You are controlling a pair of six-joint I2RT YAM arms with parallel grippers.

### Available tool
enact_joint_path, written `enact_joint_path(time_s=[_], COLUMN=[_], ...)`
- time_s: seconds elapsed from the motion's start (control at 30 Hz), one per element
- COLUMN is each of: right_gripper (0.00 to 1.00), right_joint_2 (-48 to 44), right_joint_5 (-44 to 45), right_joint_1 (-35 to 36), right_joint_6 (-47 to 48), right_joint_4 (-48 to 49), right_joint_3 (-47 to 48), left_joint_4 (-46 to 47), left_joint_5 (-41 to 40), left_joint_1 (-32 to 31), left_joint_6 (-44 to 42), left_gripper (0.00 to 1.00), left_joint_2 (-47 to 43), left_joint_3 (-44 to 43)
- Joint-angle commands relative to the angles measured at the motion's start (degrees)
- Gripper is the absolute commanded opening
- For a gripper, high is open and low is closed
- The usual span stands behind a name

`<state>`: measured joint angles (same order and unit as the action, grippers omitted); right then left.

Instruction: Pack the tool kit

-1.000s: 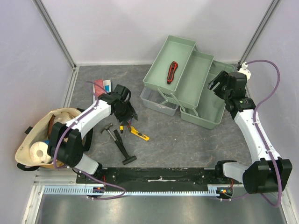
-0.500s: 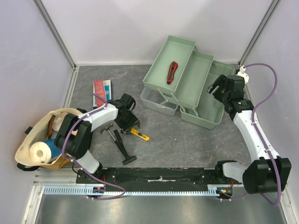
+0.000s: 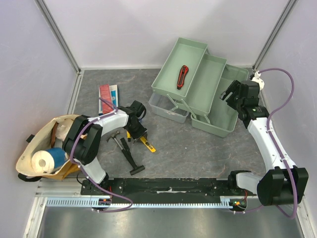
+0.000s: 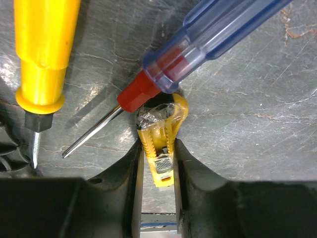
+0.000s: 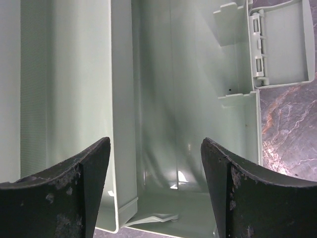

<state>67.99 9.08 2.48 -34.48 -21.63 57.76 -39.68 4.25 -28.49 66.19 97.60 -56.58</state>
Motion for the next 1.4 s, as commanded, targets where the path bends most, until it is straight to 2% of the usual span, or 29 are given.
enact_joint_path(time_s=[0.0,0.2,0.63,0.87,0.93,1.1,1.23,1.37], right_gripper=[0.81,0.81,0.8,0.8,0.81,0.81,0.8,0.81], right_joint_2=[-0.84,-0.84,-1.01,-1.72,-1.98,-3.03,-4.18,-4.88], right_joint_5=[1.47,1.82,3.13,4.45,4.63,4.81,5.07,5.33], right_joint_1=[-0.55,-0.72,-0.81,-1.16,-1.25,-1.34,-1.43,-1.6], right_joint_6=[0.73,1.17,1.08,1.43,1.35,1.26,1.26,1.52], right_joint_4=[0.8,0.62,0.54,0.62,0.53,0.45,0.36,-0.08], right_joint_3=[0.07,0.51,1.13,1.74,2.01,1.75,1.13,0.95], left_joint_4=[4.61,4.88,4.09,7.33,7.95,12.26,11.48,5.24], left_joint_5=[-2.76,-5.55,-17.34,-22.44,-20.44,-9.38,-1.45,4.43], left_joint_1=[-0.6,-0.6,-1.31,-1.3,-1.13,-1.13,-0.95,-0.87], left_joint_6=[-2.29,-5.28,-13.63,-26.72,-28.83,-34.71,-42.62,-47.2], left_gripper=[0.24,0.02,0.02,0.02,0.02,0.02,0.02,0.02], left_joint_2=[2.68,-0.3,-15.76,-20.7,-20.52,-16.84,-8.24,3.62], left_joint_3=[-0.81,-3.01,-7.22,-19.6,-24.78,-37.52,-50.36,-64.76])
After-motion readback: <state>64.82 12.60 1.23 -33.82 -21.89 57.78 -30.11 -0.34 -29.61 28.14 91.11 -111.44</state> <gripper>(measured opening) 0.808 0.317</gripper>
